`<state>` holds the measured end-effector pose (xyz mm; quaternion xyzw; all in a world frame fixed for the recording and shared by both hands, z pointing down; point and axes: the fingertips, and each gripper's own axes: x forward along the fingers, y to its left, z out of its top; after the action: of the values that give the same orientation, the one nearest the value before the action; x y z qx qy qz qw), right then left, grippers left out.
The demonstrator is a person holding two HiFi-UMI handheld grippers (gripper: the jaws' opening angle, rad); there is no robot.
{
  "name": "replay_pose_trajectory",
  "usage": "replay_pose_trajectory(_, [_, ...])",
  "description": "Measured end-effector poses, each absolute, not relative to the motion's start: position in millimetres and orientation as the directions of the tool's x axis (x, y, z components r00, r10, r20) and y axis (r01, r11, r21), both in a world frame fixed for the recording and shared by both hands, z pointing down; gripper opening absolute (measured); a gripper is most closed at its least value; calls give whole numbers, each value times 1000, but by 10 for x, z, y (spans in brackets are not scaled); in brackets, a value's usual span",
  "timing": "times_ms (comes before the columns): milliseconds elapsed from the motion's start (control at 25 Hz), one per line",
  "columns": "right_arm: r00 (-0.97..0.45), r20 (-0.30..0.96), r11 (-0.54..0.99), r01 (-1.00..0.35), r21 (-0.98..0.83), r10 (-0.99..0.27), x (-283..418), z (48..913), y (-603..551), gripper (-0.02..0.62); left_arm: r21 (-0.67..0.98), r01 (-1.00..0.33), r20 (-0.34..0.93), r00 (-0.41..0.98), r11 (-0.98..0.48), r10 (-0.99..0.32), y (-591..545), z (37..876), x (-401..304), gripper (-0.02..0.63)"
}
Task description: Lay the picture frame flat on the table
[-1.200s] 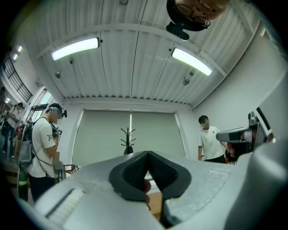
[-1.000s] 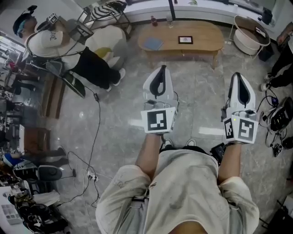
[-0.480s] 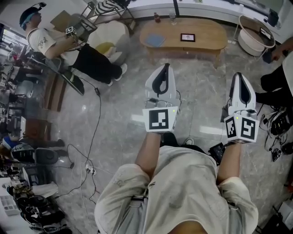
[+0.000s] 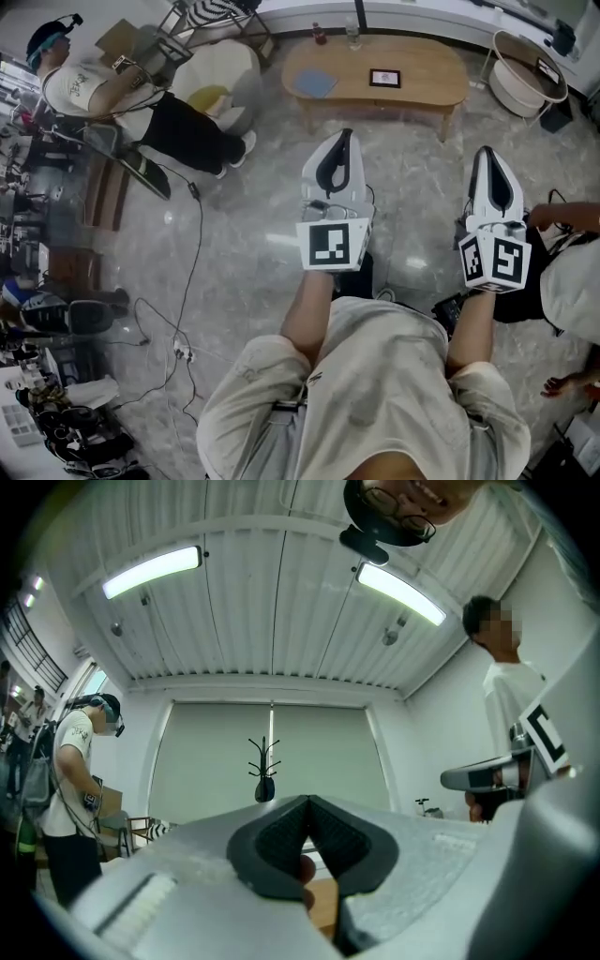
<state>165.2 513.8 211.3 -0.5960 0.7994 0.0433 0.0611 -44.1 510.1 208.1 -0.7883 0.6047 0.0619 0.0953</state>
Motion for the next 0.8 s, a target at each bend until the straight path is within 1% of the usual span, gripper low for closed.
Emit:
replay_pose_trajectory(280, [-261, -112, 267, -963, -43, -959, 1469, 2249, 4481, 3, -49, -964, -180, 267, -263, -947, 4406, 2221, -694, 5])
replay_pose_trajectory(560, [-249, -115, 253, -967, -20, -962, 1148, 2190, 3833, 3, -67, -966, -173, 257, -249, -951, 3726, 2229, -1078, 5])
replay_pose_trajectory(800, [-228, -110, 230, -973, -4, -967, 821, 2118, 3273, 3, -13, -959, -173, 280, -282, -944, 3135, 2210, -1381, 5])
